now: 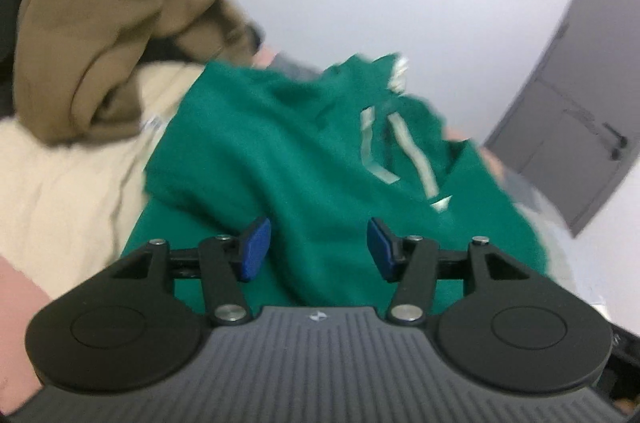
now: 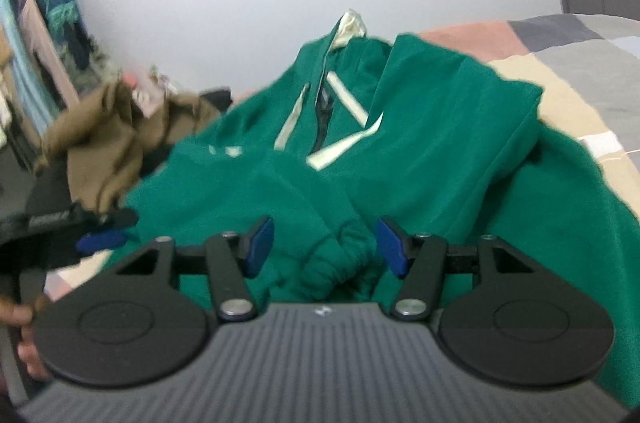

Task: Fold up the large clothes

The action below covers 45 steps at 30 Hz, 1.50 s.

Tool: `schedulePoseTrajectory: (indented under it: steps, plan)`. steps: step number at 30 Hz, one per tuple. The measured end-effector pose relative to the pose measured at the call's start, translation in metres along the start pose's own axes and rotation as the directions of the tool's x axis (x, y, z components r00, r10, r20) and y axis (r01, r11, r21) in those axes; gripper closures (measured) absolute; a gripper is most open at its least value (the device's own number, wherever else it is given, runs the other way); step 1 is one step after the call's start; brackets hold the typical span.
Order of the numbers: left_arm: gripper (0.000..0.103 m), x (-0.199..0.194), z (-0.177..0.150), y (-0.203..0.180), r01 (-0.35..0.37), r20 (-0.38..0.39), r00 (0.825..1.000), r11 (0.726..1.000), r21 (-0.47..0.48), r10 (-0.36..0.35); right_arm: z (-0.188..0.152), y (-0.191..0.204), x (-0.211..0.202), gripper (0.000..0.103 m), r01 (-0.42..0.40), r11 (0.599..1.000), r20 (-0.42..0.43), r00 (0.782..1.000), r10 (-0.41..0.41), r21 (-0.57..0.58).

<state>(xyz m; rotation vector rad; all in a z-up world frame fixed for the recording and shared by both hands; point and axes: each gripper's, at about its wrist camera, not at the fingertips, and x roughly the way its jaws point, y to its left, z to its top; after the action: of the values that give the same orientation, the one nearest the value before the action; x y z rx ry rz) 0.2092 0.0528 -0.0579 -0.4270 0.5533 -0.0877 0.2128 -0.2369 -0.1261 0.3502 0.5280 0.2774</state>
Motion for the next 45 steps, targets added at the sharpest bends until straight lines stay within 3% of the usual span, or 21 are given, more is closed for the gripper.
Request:
schedulePoseTrajectory:
  steps: [3,6,11,18,21,23,30,35,36,37,38,40,42,45]
  plan:
    - [0.043,-0.004,0.015,-0.020,0.021,0.017,1.000,0.998,0.067,-0.022,0.013,0.000,-0.007,0.037,-0.018,0.999,0.009,1.000,0.017,0.050]
    - [0.043,0.011,0.036,-0.039,0.071,0.007,0.997,0.992,0.103,-0.073,0.037,0.002,-0.003,0.037,-0.034,0.999,0.002,0.999,0.034,0.030]
    - [0.043,0.080,0.088,-0.044,0.102,-0.031,0.994,0.995,0.021,-0.101,0.092,-0.004,0.032,0.037,-0.012,0.998,0.034,0.999,0.014,-0.066]
    - [0.043,0.226,0.153,-0.036,0.101,-0.034,0.994,0.994,-0.029,-0.102,0.180,-0.032,0.165,0.037,-0.027,0.997,0.008,1.000,0.028,-0.066]
    - [0.043,0.285,0.171,-0.029,0.092,-0.032,0.995,0.995,-0.037,-0.093,0.206,-0.049,0.223,0.037,-0.068,0.998,0.029,0.997,0.068,0.010]
    - [0.043,0.320,0.182,-0.025,0.079,-0.039,0.996,0.996,-0.043,-0.081,0.219,-0.054,0.264,0.037,-0.053,0.998,0.022,0.998,0.052,0.035]
    - [0.044,0.397,0.198,-0.007,0.098,-0.062,0.993,0.991,-0.093,-0.104,0.236,-0.060,0.366,0.037,-0.020,0.996,-0.055,0.998,0.025,0.083]
    - [0.044,0.421,0.208,-0.008,0.119,-0.101,0.986,0.981,-0.151,-0.135,0.244,-0.056,0.397,0.037,-0.030,0.994,-0.078,0.996,0.039,0.108]
    - [0.047,0.423,0.210,-0.010,0.116,-0.098,0.986,0.981,-0.156,-0.132,0.245,-0.054,0.400,0.037,-0.029,0.994,-0.084,0.996,0.039,0.109]
    - [0.055,0.424,0.212,-0.014,0.117,-0.092,0.987,0.982,-0.147,-0.131,0.246,-0.050,0.402,0.038,-0.021,0.995,-0.093,0.995,0.031,0.101]
    - [0.060,0.423,0.214,-0.017,0.119,-0.092,0.987,0.984,-0.132,-0.132,0.246,-0.044,0.404,0.044,0.003,0.998,-0.097,0.995,0.004,0.068]
    - [0.082,0.417,0.218,-0.025,0.109,-0.093,0.989,0.989,-0.100,-0.119,0.248,-0.023,0.400,0.080,0.046,0.998,-0.089,0.995,-0.050,-0.046]
    - [0.089,0.409,0.221,-0.030,0.100,-0.091,0.990,0.993,-0.058,-0.105,0.249,-0.003,0.392,0.091,0.079,0.984,-0.063,0.994,-0.090,-0.158]
    - [0.091,0.386,0.226,-0.034,0.117,-0.067,0.991,0.993,-0.003,-0.117,0.249,0.014,0.370,0.094,0.076,0.970,-0.010,0.997,-0.080,-0.229]
